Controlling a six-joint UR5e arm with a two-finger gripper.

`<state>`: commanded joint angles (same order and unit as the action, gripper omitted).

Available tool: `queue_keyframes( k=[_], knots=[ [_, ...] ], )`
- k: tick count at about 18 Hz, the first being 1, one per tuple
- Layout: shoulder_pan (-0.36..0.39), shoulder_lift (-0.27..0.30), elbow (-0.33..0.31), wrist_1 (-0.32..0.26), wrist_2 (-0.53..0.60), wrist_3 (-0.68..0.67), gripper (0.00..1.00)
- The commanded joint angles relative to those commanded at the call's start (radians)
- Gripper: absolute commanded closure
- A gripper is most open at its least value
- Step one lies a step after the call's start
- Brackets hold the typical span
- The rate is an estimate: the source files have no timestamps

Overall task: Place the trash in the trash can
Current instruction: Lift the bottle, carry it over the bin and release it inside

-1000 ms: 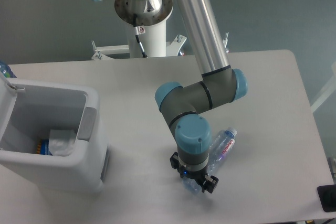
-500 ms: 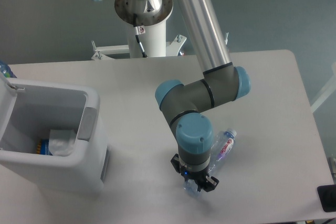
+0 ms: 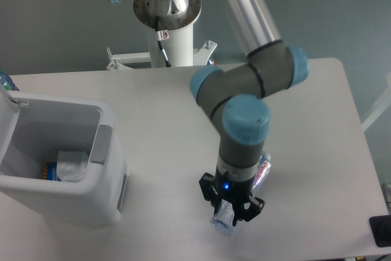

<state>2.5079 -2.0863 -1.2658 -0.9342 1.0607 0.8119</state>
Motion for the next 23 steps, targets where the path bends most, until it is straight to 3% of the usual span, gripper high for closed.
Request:
queue_keyframes(
  k=[4,7,10,15,19,23],
  knots=[
    [0.035,0.002,0.135,0.008,-0.310,-0.233,0.68],
    [0.042,0.006,0.172,0.008,-0.433,-0.272,0.68],
    [0.058,0.066,0.172,0.008,-0.543,-0.273,0.68],
    [0.042,0.103,0.152,0.008,-0.725,-0.287,0.68],
    [-0.046,0.143,0.125,0.011,-0.755,-0.287,0.67],
    [-0.139,0.187,0.051,0.051,-0.755,-0.281,0.67]
  ],
)
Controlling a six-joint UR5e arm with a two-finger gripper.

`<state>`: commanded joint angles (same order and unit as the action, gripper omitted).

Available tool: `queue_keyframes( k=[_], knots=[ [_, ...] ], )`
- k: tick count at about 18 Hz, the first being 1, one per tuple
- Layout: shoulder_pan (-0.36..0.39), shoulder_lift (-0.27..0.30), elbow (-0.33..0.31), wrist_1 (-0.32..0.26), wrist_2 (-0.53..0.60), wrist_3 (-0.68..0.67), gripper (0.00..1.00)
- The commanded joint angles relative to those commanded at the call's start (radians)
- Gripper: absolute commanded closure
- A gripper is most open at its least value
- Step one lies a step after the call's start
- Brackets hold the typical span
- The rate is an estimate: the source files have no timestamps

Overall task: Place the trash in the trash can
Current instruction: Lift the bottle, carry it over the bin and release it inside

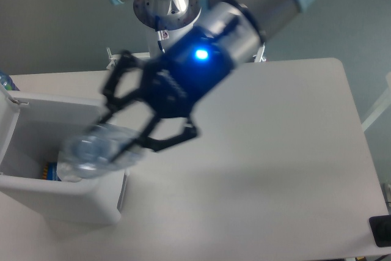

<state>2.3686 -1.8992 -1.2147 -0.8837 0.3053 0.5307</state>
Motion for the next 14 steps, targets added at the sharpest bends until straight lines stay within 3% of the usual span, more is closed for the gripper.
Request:
queue_keyframes(
  k=[5,7,9,12,14],
  knots=[
    [-0.058,0.043,-0.124,0.038,0.002,0.076,0.61],
    [-0.065,0.052,-0.179,0.038,0.005,0.161,0.46],
    [-0.078,0.061,-0.216,0.038,0.009,0.202,0.12],
    [-0.080,0.061,-0.226,0.038,0.012,0.206,0.00],
    [-0.080,0.063,-0.224,0.038,0.012,0.207,0.00]
  ],
)
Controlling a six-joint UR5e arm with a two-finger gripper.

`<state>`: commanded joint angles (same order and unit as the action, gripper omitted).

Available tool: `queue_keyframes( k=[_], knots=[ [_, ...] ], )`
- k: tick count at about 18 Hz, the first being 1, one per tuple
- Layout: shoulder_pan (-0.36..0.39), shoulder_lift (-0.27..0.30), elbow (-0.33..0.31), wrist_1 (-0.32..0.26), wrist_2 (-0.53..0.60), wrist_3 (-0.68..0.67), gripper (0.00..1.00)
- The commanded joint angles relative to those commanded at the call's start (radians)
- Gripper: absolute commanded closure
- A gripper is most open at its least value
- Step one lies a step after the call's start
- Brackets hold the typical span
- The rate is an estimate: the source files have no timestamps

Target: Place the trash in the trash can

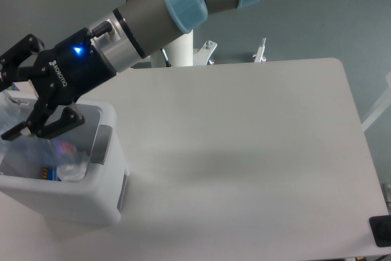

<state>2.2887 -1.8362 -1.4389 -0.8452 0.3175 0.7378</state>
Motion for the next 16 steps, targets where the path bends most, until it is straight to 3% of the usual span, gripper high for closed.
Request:
queue_keyframes(
  k=[3,9,11,16],
  knots=[
    [0.014,-0.005,-0.002,0.000,0.000,-0.002,0.00],
    [0.224,-0.054,-0.002,0.003,0.029,0.005,0.00],
    [0.282,-0.078,0.000,0.003,0.148,0.020,0.00],
    [0.324,-0.118,-0.038,-0.006,0.617,0.101,0.00]
  ],
)
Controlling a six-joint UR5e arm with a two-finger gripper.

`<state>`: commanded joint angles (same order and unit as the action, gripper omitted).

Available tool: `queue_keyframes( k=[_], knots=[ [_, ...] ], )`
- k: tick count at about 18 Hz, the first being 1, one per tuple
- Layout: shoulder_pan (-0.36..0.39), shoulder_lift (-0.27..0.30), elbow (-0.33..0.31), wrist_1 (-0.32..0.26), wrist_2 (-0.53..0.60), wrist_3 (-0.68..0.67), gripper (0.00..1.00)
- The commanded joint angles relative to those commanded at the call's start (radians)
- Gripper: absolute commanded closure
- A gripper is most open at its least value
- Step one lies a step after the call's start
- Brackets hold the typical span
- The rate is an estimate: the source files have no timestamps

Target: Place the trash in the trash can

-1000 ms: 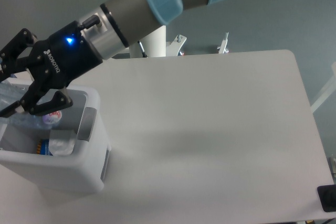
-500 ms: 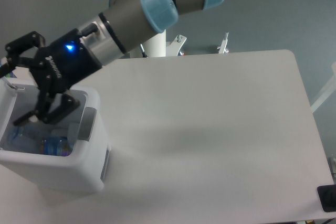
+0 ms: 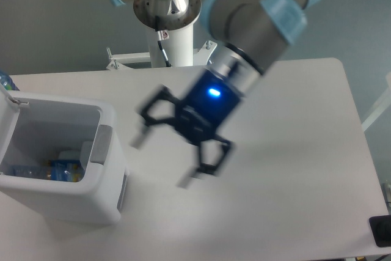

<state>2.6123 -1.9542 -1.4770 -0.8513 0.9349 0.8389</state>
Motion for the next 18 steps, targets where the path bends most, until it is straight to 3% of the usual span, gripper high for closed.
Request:
queue_keyframes(
  k=[4,8,13,18],
  knots=[
    [0.012,0.001,-0.055,-0.003,0.217,0.158,0.00],
    [0.005,-0.011,-0.057,-0.005,0.427,0.181,0.00],
    [-0.011,-0.029,-0.063,-0.008,0.539,0.281,0.00],
    [-0.021,-0.029,-0.071,-0.058,0.654,0.367,0.00]
  ],
)
